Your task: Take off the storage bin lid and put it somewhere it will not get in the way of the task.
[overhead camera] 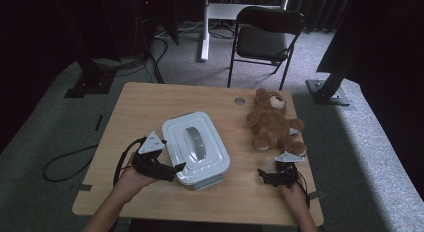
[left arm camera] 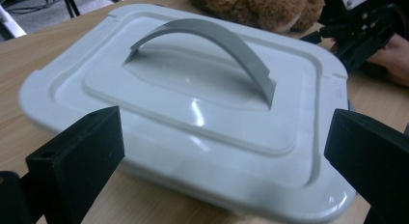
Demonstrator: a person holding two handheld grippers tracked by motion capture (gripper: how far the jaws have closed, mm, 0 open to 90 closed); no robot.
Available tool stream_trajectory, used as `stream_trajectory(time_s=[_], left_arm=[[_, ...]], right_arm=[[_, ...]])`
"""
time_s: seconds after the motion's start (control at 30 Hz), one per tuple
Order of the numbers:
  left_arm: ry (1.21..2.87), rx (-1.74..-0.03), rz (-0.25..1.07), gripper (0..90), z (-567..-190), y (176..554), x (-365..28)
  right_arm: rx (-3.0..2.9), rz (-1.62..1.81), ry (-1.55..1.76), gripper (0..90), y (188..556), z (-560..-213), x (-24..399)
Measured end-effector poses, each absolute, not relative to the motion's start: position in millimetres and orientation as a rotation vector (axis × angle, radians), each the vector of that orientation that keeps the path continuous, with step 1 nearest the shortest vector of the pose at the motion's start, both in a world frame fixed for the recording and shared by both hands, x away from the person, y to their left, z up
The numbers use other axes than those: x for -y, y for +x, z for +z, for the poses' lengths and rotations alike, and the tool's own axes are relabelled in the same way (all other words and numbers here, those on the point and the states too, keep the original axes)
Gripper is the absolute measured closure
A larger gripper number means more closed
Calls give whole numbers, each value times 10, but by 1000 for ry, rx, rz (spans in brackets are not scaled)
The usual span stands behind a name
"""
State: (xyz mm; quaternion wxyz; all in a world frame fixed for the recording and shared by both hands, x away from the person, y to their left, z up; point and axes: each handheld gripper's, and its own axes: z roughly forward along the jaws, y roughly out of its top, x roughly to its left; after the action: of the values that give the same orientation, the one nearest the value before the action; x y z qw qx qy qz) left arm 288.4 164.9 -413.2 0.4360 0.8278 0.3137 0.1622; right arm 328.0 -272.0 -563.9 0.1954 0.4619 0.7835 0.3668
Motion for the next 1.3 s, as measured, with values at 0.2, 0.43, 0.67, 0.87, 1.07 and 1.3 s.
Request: stream_trajectory(time_s=[0.2,0.43,0.67,0.87,1.07,1.3], left_arm=[[2065,-764,358,11,-4130,2996,-1497],[2099,-762,330,11,-4196,3158,-1280],[2110,-776,318,32,-4264,3263,-1151],[2095,-800,294,49,-4303,3321,-1081],[2113,-791,279,66,-4328,3331,-1009],[2125,-773,312,181,-4324,3289,-980]], right_arm=[[-2197,985,1271,124,3272,-5644,2686],[-2197,984,1271,124,3268,-5645,2685],[-2197,985,1274,124,3267,-5644,2685],[-2198,986,1275,124,3267,-5644,2685],[-2197,986,1275,124,3267,-5645,2685],[-2197,986,1275,124,3267,-5644,2684]])
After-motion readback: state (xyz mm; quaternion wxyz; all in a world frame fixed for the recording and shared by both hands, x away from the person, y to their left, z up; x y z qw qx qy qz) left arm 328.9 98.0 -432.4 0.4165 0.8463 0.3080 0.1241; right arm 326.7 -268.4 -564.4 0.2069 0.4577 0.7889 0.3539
